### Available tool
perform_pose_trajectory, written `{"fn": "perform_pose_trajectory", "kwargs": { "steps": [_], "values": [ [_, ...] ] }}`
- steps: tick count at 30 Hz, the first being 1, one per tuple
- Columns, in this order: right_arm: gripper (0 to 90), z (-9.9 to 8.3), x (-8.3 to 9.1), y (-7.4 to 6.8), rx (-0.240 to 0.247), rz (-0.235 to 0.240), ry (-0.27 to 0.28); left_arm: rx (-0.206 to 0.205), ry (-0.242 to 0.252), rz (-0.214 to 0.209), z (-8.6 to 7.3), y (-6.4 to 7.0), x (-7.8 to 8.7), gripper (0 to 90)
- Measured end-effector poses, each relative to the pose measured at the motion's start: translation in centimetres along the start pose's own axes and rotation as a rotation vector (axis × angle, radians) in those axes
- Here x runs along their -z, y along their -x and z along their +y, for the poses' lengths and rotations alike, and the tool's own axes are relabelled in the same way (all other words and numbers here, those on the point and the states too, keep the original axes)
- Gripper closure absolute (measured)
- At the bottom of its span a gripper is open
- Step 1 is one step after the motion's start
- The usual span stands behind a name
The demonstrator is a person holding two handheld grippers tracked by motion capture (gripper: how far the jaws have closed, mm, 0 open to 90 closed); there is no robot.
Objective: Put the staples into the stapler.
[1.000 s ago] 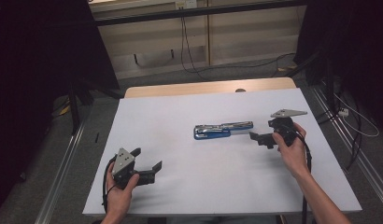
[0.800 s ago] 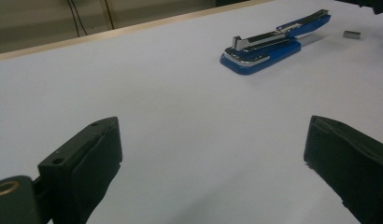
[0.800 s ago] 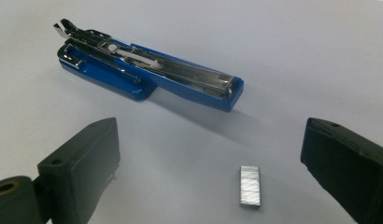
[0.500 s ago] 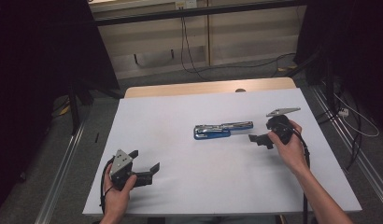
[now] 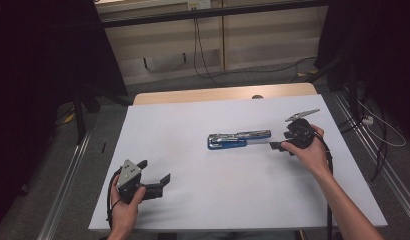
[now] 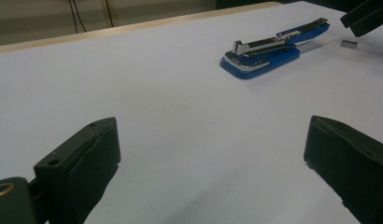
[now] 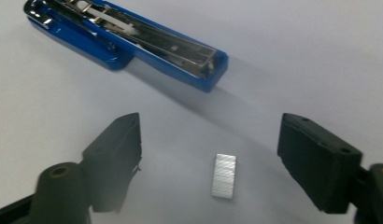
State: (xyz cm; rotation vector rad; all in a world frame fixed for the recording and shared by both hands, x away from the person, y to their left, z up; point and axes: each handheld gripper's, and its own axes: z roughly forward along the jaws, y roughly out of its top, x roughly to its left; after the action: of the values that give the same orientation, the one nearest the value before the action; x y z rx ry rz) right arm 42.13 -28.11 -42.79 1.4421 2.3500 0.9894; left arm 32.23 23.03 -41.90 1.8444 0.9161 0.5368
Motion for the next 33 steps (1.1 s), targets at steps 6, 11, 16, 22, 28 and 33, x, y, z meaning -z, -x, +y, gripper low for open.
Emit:
{"fn": "perform_pose_trajectory", "kwargs": {
  "steps": [6, 11, 16, 22, 28, 33],
  "values": [
    [31.6, -0.33, -0.61, 0.71, -0.029, -0.005, -0.034, -0.004, 0.004, -0.005, 0.13, 0.02, 0.00, 3.9],
    [41.5, -0.04, -0.17, 0.68, -0.017, -0.020, -0.048, 0.017, 0.004, -0.010, 0.05, -0.17, -0.11, 3.9],
    [52.5, 0.09, -0.06, 0.78, -0.012, -0.020, -0.086, 0.020, 0.005, -0.013, 0.05, -0.24, -0.16, 3.9],
    [58.6, 0.07, -0.29, 1.01, -0.009, -0.013, -0.132, 0.017, 0.004, -0.010, 0.07, -0.27, -0.20, 3.9],
    [65.2, 0.37, -0.29, 0.76, 0.015, -0.012, -0.169, 0.012, 0.002, -0.012, 0.08, -0.32, -0.20, 3.9],
    [70.0, 0.32, -0.54, 0.76, 0.011, -0.013, -0.191, 0.026, 0.000, -0.024, 0.02, -0.24, -0.26, 3.9]
  ]
}}
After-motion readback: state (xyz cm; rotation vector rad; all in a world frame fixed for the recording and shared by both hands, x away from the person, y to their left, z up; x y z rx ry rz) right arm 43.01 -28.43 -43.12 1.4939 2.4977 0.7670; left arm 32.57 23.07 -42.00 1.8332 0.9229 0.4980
